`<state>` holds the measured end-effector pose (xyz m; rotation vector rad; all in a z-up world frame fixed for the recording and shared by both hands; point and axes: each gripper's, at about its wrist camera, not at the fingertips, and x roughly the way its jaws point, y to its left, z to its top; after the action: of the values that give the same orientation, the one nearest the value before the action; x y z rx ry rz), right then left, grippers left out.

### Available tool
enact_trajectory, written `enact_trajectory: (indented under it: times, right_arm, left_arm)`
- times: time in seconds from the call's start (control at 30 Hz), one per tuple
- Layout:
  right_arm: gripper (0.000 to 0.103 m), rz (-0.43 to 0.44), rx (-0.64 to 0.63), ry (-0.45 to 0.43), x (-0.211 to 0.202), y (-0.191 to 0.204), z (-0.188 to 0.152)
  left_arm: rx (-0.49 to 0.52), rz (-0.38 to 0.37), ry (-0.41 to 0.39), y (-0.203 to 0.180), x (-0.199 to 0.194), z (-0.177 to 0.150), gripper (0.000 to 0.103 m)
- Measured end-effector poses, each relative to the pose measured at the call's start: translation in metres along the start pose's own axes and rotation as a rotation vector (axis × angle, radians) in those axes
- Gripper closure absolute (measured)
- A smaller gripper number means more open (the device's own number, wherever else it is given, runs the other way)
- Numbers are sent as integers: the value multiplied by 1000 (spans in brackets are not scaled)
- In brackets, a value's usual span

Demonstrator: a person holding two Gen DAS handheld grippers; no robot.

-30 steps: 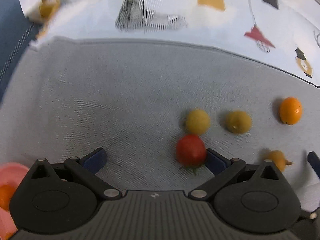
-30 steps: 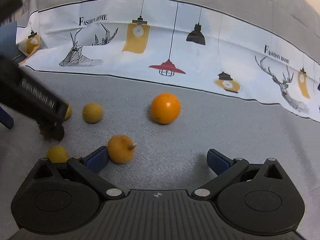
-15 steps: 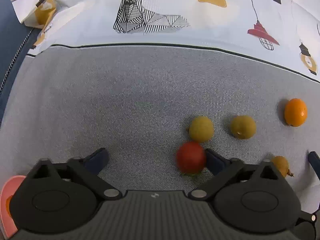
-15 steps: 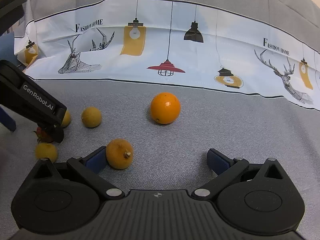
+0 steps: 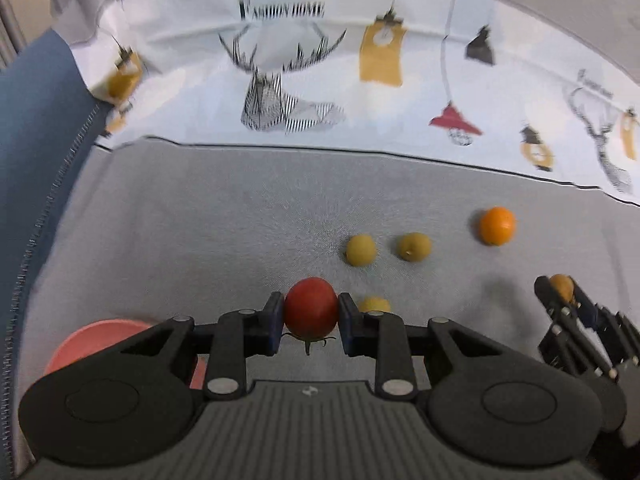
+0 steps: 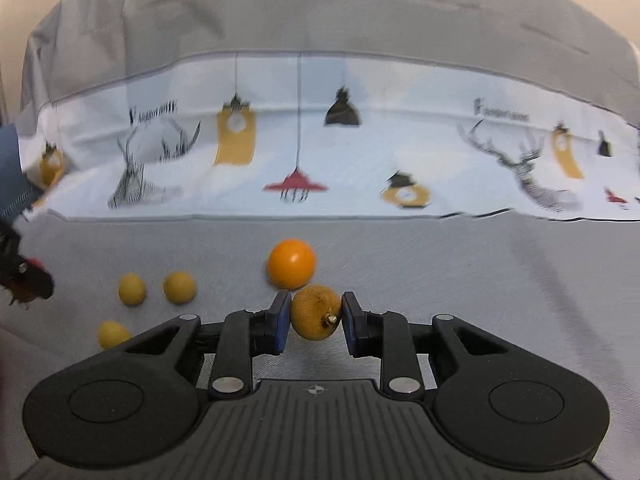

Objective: Organize fruits
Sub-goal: 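Carry the tomato in the left gripper and yellow fruit in the right gripper to the plate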

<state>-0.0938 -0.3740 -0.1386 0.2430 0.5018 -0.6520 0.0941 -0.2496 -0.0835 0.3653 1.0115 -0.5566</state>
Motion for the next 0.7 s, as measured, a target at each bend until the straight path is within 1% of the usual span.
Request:
enact_trajectory:
  times: [0.07,0.17,0.27,0.37,0.43,0.57,0.7]
  right_arm:
    - [75,17,6,-7,-26,-1,-1]
    - [75,53,21,20,-73,3,-10]
    - [75,108,32,68,-120,15,-25]
    - [75,190,8,102,-161,32,-35]
    - [75,228,-11,100,-182,42,-34]
    - [75,307,-40,61,-224,64,-24]
    - [75,373,-84,25,-261,86,-17]
  left_arm:
    - [3,-1,-14,5,-23,-12,71]
    - [-2,-8,-23,16,-60,-35,71]
    - [-9,3,-36,31,-96,-64,71]
    - [-18,37,-40,46,-129,-98,71]
    - [-29,43,-36,56,-148,-119,71]
    - [-47,55,-44,71,-180,-161,71]
    - [-66,42,-63,83,-204,-197,71]
